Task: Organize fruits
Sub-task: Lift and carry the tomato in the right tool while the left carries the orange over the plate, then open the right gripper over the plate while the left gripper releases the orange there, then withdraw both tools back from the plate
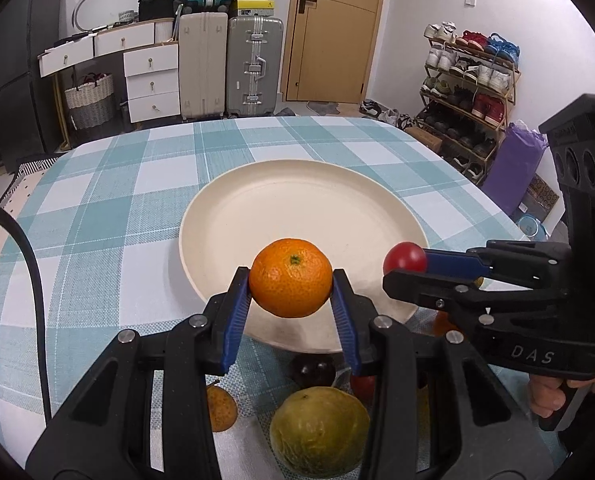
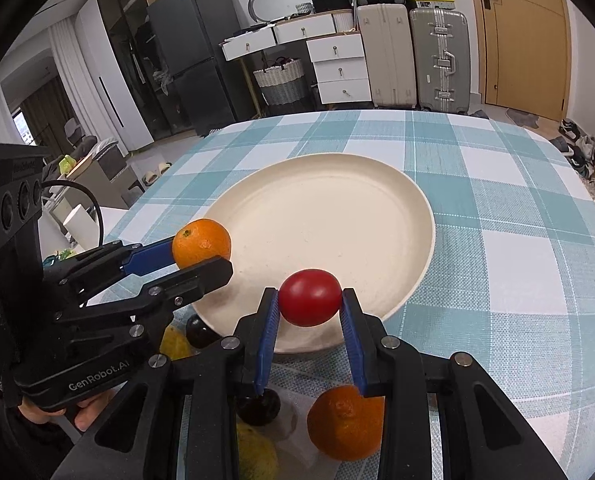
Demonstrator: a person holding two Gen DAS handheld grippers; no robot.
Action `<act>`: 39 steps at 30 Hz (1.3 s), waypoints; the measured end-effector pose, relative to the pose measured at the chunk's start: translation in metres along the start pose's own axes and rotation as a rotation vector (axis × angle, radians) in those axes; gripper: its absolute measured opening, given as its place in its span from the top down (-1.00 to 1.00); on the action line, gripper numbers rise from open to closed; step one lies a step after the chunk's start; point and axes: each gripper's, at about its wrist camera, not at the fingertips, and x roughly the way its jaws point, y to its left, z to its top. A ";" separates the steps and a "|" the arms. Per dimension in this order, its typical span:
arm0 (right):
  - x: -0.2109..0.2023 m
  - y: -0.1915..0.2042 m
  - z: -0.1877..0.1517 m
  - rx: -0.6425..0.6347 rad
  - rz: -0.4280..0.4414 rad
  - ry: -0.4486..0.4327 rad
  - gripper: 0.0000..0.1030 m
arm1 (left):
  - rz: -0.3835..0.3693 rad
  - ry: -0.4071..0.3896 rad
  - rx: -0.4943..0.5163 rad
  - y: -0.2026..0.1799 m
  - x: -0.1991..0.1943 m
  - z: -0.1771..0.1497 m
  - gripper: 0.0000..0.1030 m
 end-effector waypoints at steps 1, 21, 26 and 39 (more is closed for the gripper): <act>0.001 0.000 0.000 -0.002 -0.002 0.002 0.39 | -0.003 0.002 0.001 0.000 0.001 0.000 0.28; -0.015 -0.004 -0.001 -0.005 -0.035 -0.028 0.08 | 0.002 -0.008 -0.009 0.004 -0.006 -0.001 0.25; -0.033 -0.011 -0.005 0.005 -0.059 -0.057 -0.20 | 0.019 -0.039 -0.019 0.009 -0.025 -0.005 -0.20; -0.062 -0.011 -0.026 0.018 -0.075 -0.110 -0.99 | 0.100 -0.112 -0.021 0.012 -0.090 -0.032 -0.92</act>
